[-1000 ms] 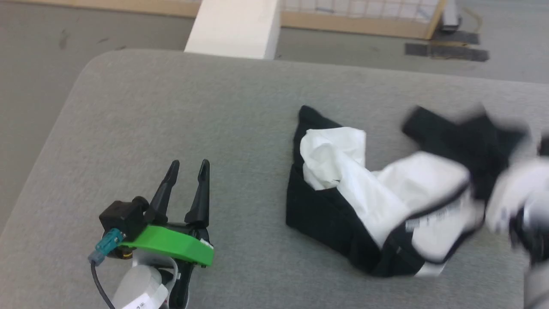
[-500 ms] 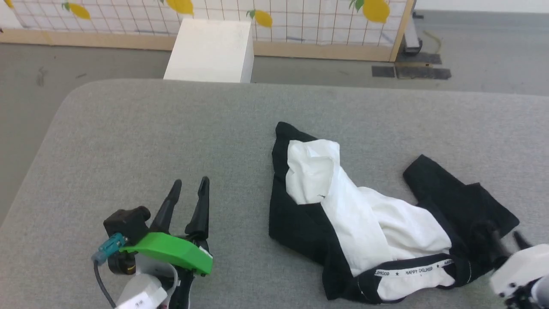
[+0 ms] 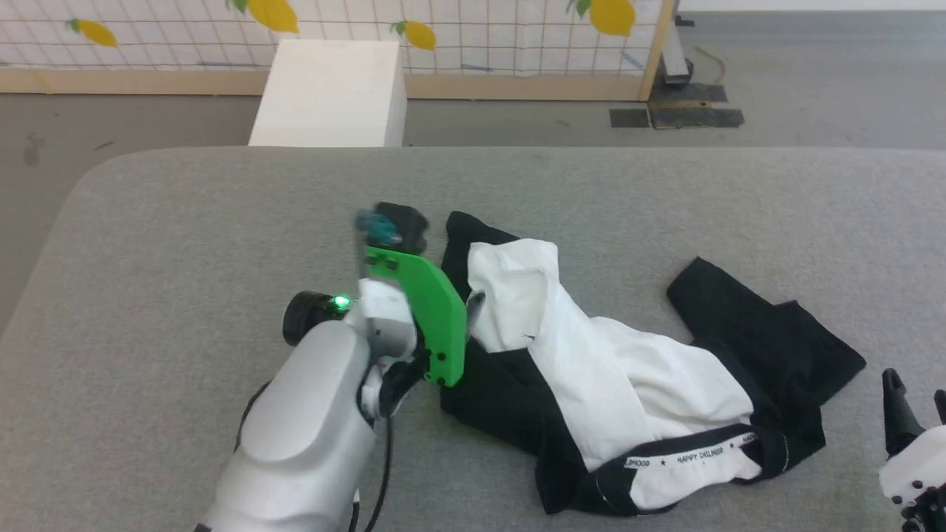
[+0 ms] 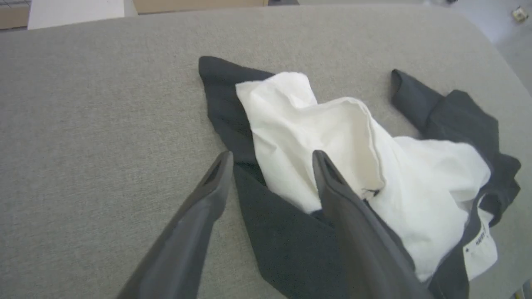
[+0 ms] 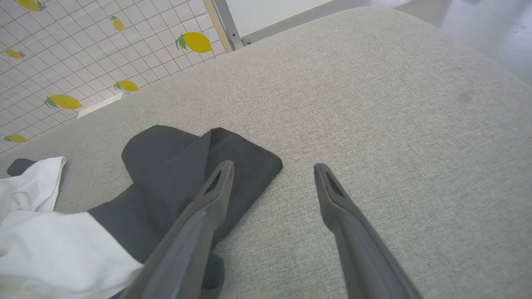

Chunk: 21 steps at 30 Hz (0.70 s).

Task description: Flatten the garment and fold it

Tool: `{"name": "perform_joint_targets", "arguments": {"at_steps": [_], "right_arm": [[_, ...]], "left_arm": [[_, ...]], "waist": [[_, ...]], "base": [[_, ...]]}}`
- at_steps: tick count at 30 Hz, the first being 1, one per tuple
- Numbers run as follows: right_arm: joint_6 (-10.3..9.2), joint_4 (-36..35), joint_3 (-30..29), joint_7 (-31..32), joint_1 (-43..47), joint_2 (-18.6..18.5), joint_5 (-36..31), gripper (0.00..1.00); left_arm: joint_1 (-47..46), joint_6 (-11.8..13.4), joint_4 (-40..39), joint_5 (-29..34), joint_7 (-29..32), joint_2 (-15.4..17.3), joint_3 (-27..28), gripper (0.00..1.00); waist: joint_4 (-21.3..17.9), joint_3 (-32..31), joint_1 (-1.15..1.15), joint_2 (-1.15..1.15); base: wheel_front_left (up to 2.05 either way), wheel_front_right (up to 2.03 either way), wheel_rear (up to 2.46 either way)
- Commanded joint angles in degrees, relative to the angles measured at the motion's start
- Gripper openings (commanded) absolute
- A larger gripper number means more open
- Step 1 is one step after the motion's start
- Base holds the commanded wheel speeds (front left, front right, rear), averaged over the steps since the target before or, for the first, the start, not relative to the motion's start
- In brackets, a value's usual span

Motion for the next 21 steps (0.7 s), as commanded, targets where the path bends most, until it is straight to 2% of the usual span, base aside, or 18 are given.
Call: {"name": "perform_joint_targets", "arguments": {"at_steps": [1,6,11,12,13,18,21], "right_arm": [[-0.08,0.3,0.5,-0.1,-1.1,0.0,0.4,1.00],[-0.08,1.7,1.7,-1.2,-1.4,0.0,0.7,1.00],[-0.08,2.3,2.0,-2.0,-1.6,0.0,0.3,1.00],[-0.08,2.3,2.1,-2.0,-1.7,0.0,0.1,1.00],[-0.08,2.3,2.1,-2.1,-1.9,0.0,0.2,1.00],[-0.08,2.7,2.4,-2.4,-2.3,0.0,0.1,1.00],[-0.08,2.9,2.8,-2.4,-2.2,0.0,0.0,1.00]], "left_arm": [[-1.2,0.4,1.3,1.3,2.6,0.4,-1.5,1.00],[-3.5,0.9,5.4,4.5,11.1,1.8,-6.0,1.00],[-3.3,1.9,6.9,4.2,12.7,2.0,-5.9,1.00],[-3.1,1.6,7.1,3.7,13.0,2.0,-5.9,0.45],[-2.9,1.4,7.0,2.9,12.7,1.7,-5.4,0.00],[-2.1,0.0,7.1,-0.8,10.3,0.5,-3.4,0.00],[-2.6,0.8,6.6,-3.0,5.9,0.0,-0.3,0.00]], "waist": [[-1.6,1.3,0.00,-0.01],[-3.7,2.8,0.00,-0.01],[-3.9,3.7,0.00,-0.01],[-3.8,3.8,0.00,-0.01],[-3.6,3.9,0.00,-0.01],[-1.9,3.5,0.00,-0.01],[-0.7,3.0,0.00,-0.01]], "base": [[0.00,0.00,0.00],[0.00,0.00,0.00],[0.00,0.00,0.00],[0.00,0.00,0.00],[0.00,0.00,0.00],[0.00,0.00,0.00],[0.00,0.00,0.00]]}}
